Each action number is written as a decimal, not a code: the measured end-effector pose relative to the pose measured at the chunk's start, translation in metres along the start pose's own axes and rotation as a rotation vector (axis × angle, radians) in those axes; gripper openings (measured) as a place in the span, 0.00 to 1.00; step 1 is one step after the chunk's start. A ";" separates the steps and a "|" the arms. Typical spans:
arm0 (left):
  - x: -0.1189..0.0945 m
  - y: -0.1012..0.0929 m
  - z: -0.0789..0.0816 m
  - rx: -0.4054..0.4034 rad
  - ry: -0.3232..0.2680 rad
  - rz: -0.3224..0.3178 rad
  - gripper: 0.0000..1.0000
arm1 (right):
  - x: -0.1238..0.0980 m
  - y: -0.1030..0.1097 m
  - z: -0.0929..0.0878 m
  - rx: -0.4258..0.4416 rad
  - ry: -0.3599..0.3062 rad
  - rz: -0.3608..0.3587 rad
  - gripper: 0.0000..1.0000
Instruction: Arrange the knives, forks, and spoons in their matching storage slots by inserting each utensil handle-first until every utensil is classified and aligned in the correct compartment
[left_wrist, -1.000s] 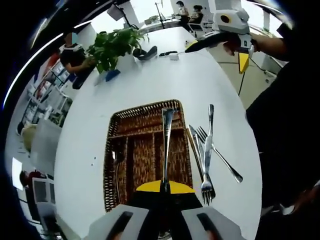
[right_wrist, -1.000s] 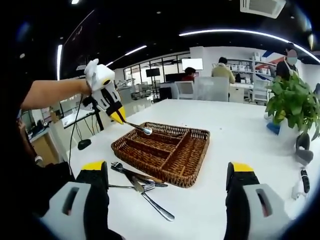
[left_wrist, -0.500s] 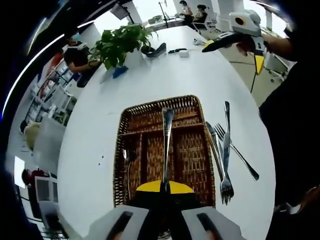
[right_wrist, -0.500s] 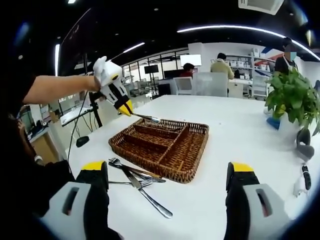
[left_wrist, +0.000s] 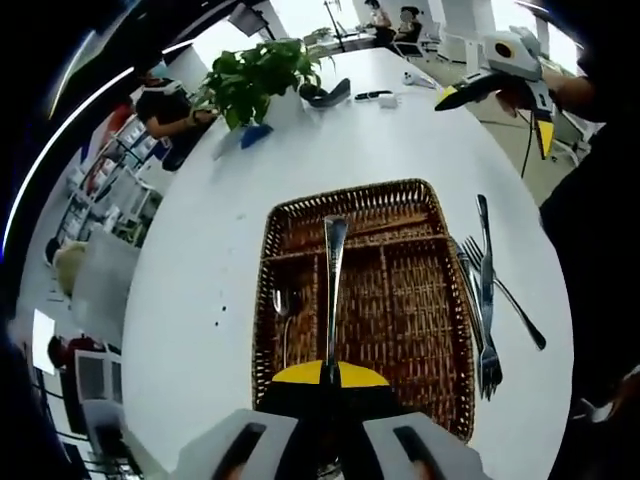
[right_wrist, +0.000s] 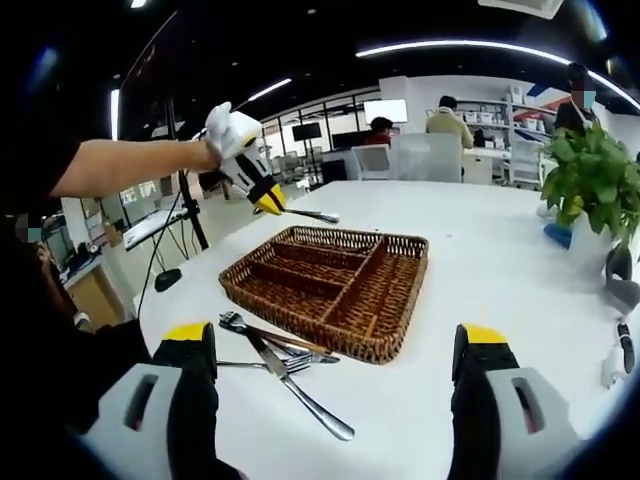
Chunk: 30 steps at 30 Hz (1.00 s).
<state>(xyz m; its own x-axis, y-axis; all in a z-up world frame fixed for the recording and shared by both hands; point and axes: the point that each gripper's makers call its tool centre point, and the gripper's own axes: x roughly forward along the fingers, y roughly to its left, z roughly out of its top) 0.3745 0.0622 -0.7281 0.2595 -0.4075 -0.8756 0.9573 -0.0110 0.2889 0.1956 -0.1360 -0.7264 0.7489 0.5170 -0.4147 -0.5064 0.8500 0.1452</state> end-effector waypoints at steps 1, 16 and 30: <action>0.002 0.004 -0.001 -0.004 -0.001 0.001 0.00 | 0.000 0.000 0.000 0.002 0.000 0.001 0.99; 0.007 0.043 -0.003 0.003 -0.013 0.029 0.00 | 0.008 -0.004 -0.009 0.020 0.019 -0.003 0.99; 0.032 0.038 -0.018 -0.009 -0.016 0.003 0.00 | 0.019 0.002 -0.019 0.029 0.034 0.018 0.99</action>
<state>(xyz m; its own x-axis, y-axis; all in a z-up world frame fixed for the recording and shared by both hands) 0.4218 0.0657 -0.7519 0.2605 -0.4218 -0.8684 0.9576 -0.0014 0.2880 0.2003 -0.1265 -0.7507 0.7248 0.5286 -0.4418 -0.5064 0.8436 0.1786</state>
